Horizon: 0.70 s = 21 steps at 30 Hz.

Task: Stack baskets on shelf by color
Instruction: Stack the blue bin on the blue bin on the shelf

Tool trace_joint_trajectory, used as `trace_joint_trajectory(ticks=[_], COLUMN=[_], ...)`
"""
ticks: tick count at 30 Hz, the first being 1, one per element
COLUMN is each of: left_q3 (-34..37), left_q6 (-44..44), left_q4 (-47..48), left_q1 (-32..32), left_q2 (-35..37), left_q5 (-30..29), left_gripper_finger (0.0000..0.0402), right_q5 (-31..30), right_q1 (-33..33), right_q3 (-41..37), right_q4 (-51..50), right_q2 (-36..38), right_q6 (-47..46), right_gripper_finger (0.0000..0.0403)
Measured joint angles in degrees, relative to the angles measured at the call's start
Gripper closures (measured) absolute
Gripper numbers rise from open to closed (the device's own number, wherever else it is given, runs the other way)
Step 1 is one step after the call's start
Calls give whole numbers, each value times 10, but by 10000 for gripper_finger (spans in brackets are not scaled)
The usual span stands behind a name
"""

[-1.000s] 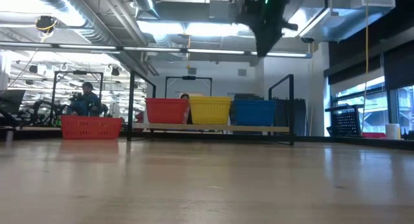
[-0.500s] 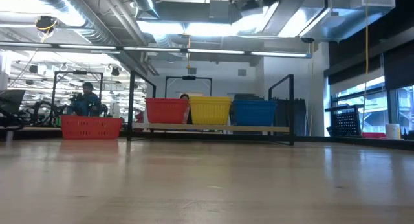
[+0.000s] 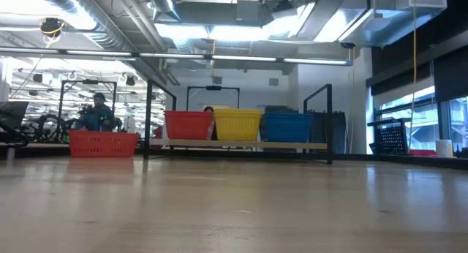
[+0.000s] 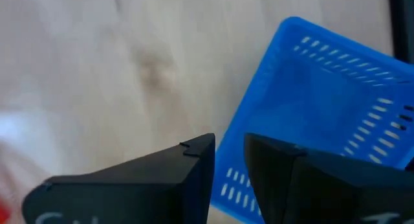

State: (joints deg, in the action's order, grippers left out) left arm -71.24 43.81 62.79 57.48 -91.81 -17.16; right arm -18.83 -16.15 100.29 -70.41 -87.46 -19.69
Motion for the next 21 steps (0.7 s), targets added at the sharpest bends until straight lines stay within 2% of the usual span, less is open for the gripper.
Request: trace_joint_trajectory(ticks=[10, 21], left_q3=[49, 101], left_q6=[-69, -70], left_q4=[-50, -107], left_q1=[-1, -6], left_q2=[0, 0], left_q5=[17, 15], left_gripper_finger=[327, 327], right_q5=[0, 0], right_q1=[-6, -6], right_q3=[0, 0], right_q4=[-1, -2], right_q2=[0, 0], right_q6=[-2, -1], right_gripper_finger=[343, 343])
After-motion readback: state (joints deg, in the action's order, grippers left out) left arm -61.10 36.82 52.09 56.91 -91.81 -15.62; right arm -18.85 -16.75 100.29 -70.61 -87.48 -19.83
